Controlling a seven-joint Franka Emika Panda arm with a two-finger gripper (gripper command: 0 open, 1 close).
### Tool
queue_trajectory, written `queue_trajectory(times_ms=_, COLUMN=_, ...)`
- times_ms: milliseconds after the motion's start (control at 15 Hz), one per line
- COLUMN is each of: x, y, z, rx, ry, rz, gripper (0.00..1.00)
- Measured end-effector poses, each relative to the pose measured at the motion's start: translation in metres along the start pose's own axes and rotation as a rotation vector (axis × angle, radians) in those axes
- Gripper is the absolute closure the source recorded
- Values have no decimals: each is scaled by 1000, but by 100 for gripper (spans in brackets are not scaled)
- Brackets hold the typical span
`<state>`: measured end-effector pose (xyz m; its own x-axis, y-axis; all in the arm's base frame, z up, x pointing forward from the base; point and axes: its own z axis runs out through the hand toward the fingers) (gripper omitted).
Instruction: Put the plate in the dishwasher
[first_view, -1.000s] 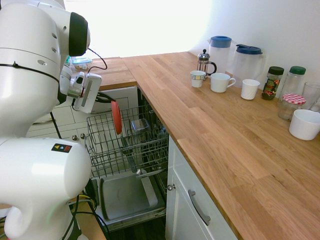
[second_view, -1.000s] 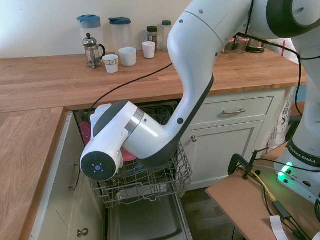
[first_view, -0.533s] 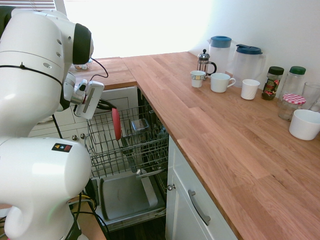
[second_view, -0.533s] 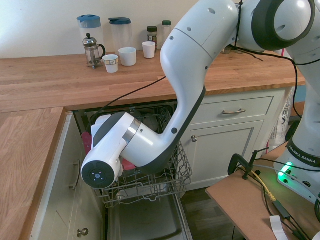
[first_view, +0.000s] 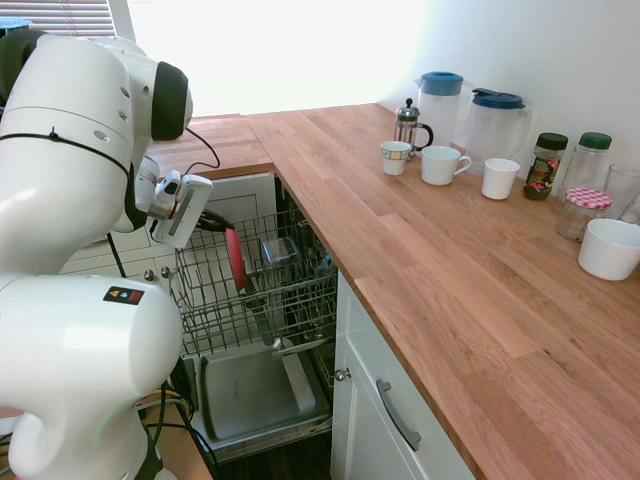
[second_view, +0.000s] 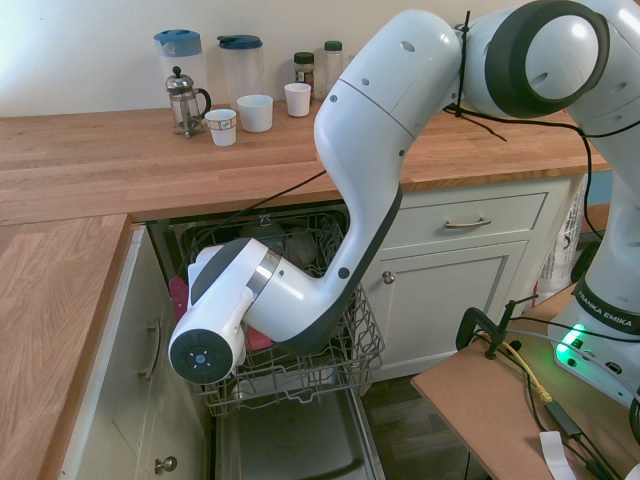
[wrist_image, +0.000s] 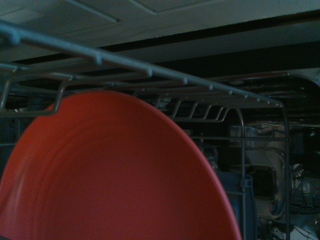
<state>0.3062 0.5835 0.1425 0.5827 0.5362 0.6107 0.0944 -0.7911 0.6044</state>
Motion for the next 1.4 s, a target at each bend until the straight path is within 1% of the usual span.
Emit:
queue_trajectory(times_ms=400, x=2, y=-2, z=-2, rx=20, ry=-2, rz=9, gripper=0)
queue_trajectory(times_ms=800, x=-8, y=-12, z=-9, rx=73, ry=-38, rz=21, gripper=0)
queue_trajectory(times_ms=1067, x=-8, y=-17, z=-28, rx=100, ry=-40, rz=32, gripper=0)
queue_trajectory(times_ms=1400, x=11, y=-10, z=-55, rx=143, ry=-48, rz=72, gripper=0)
